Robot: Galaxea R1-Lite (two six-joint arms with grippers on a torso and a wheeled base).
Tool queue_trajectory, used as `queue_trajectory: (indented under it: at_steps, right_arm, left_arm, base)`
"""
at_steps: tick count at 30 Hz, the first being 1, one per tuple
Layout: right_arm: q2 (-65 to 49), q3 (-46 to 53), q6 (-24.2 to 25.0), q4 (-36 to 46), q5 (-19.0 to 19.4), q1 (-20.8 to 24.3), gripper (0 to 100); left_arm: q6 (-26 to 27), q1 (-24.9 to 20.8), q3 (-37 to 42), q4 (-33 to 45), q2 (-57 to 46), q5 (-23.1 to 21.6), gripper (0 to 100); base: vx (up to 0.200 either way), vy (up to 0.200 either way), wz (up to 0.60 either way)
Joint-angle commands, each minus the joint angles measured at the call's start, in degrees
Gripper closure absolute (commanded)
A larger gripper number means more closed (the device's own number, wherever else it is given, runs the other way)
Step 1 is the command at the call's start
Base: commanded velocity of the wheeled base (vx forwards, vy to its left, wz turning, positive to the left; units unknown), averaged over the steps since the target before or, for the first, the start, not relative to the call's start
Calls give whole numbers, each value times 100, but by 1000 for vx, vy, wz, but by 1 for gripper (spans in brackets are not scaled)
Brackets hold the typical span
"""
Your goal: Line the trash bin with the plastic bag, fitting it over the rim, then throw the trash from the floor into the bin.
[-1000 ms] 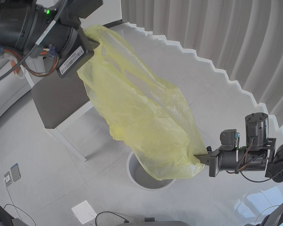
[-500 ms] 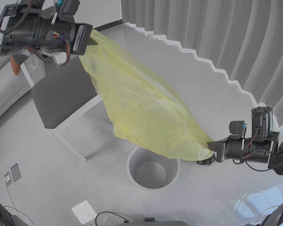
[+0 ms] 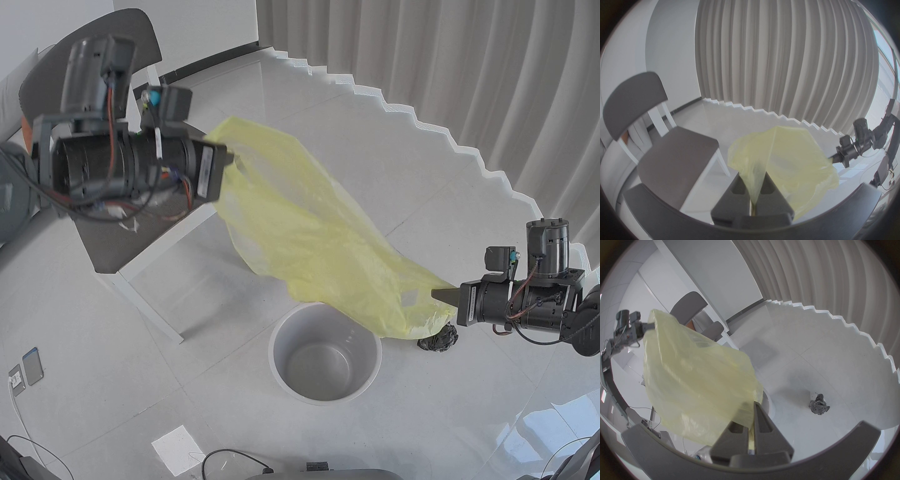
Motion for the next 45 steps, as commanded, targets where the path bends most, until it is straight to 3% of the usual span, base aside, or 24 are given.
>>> queue_trajectory:
  at_steps: [1, 8, 14, 22, 30, 39, 45]
  right_arm:
    - [631, -410, 0, 8, -3, -75, 100]
    - [816, -410, -27, 8, -12, -23, 100]
    - [1167, -402, -62, 8, -20, 13, 100]
    - [1765, -542, -71, -71, -12, -128, 100]
    - [2275, -762, -62, -282, 15, -269, 100]
    - [2820, -744, -71, -397, 50, -269, 100]
    - [3031, -534, -62, -898, 59, -190, 100]
  left_arm:
    - [-436, -359, 1259, -623, 17, -33, 100]
    - [-700, -456, 1734, -640, 17, 46, 100]
    - [-1263, -535, 2305, -1133, 334, 29, 100]
    - [-1597, -464, 3272, -2539, 1002, -7, 100]
    - [-1632, -122, 3958, -3110, 1195, -270, 100]
    - [-2159, -289, 4705, -3462, 1239, -270, 100]
    - [-2396, -385, 5144, -4455, 1652, -226, 100]
  base:
    - [0, 0, 0]
    - [0, 0, 0]
    - [0, 0, 0]
    - [0, 0, 0]
    - [0, 0, 0]
    - [0, 0, 0]
    - [0, 0, 0]
